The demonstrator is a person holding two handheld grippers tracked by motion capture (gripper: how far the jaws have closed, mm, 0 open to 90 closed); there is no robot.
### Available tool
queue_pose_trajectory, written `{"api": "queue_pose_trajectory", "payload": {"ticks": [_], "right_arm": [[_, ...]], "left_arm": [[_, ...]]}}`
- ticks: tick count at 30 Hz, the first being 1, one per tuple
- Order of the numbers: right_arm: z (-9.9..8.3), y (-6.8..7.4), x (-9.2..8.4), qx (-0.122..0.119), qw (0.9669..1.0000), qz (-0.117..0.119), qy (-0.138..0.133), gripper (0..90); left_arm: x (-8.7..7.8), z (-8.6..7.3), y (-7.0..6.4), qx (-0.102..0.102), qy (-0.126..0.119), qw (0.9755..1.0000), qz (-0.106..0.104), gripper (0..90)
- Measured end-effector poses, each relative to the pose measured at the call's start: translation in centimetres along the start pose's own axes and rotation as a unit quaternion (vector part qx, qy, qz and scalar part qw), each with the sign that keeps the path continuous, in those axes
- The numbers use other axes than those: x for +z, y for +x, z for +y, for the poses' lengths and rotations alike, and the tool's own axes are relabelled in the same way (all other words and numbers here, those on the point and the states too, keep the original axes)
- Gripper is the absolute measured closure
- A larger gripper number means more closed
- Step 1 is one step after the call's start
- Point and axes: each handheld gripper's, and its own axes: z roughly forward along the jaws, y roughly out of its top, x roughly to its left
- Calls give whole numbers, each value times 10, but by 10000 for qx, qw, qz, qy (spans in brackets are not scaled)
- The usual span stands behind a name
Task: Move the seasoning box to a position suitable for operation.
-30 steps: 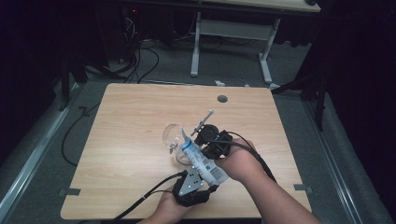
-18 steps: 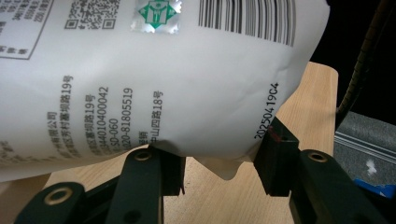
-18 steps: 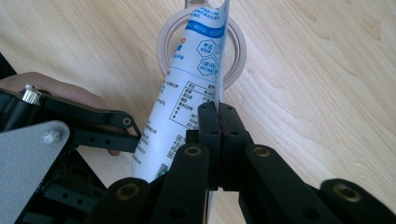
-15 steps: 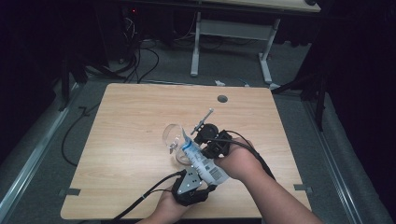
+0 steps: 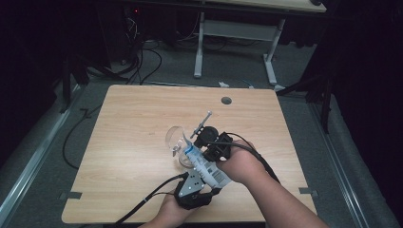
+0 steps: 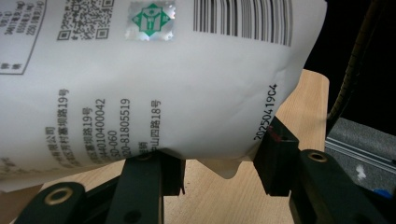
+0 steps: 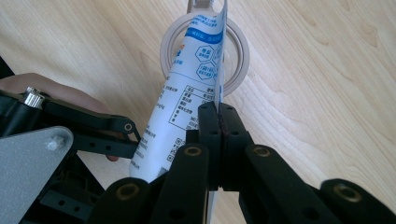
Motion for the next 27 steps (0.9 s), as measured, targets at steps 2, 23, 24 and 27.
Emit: {"api": "queue_pose_trajectory", "payload": {"ticks": [2,23,24,27], "right_arm": [[0,0,0,-49,10000,0,-18,900],[3,-2,-1,-42,10000,15,-56,900],[4,-2,-1,-41,10000,-2,-42,900],[3,-2,-2,-17,10000,-1,-53,900]], "left_arm": [[0,0,0,28,5,10000,7,586],[-1,2,4,-7,-6,10000,27,589],[-1,2,3,0,-9,10000,20,589],[-1,3,3,3,-25,10000,11,589]]}}
